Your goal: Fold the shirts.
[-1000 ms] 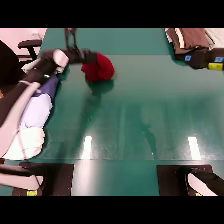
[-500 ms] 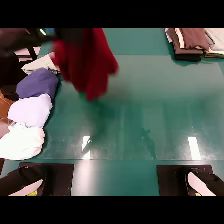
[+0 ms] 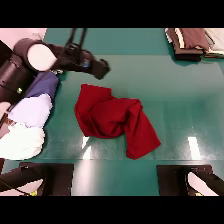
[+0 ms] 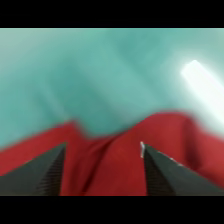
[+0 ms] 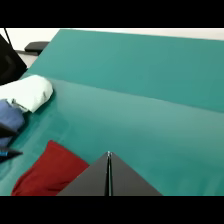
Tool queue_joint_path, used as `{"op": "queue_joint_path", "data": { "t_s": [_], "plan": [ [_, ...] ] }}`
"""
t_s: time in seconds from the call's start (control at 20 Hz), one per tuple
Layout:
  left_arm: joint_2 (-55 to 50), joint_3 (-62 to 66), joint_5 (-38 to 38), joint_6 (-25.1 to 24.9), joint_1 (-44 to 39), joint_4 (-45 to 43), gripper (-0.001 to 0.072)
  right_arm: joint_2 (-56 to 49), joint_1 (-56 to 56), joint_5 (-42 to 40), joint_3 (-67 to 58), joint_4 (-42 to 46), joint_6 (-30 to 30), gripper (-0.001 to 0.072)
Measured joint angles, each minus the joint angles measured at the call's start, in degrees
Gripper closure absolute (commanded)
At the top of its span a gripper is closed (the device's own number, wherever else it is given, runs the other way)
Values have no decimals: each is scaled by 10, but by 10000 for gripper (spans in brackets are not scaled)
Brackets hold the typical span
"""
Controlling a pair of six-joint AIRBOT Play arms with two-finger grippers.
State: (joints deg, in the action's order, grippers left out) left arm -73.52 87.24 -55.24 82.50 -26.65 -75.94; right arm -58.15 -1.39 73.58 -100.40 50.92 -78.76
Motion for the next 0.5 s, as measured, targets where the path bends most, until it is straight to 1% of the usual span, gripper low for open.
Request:
{"op": "queue_joint_path", "data": {
  "t_s": [0.15,0.3,0.4,0.5],
  "plan": [
    [-4,-40,-50,2,100,1,205,17,0,3,35,0,-2,696],
    [-6,-127,-70,1,179,36,205,41,0,-13,83,0,-3,696],
    [-8,-195,-61,-1,214,60,205,52,0,-21,110,0,-3,696],
    [-11,-256,-43,-3,230,81,205,57,0,-25,130,-1,-4,697]
  ]
}}
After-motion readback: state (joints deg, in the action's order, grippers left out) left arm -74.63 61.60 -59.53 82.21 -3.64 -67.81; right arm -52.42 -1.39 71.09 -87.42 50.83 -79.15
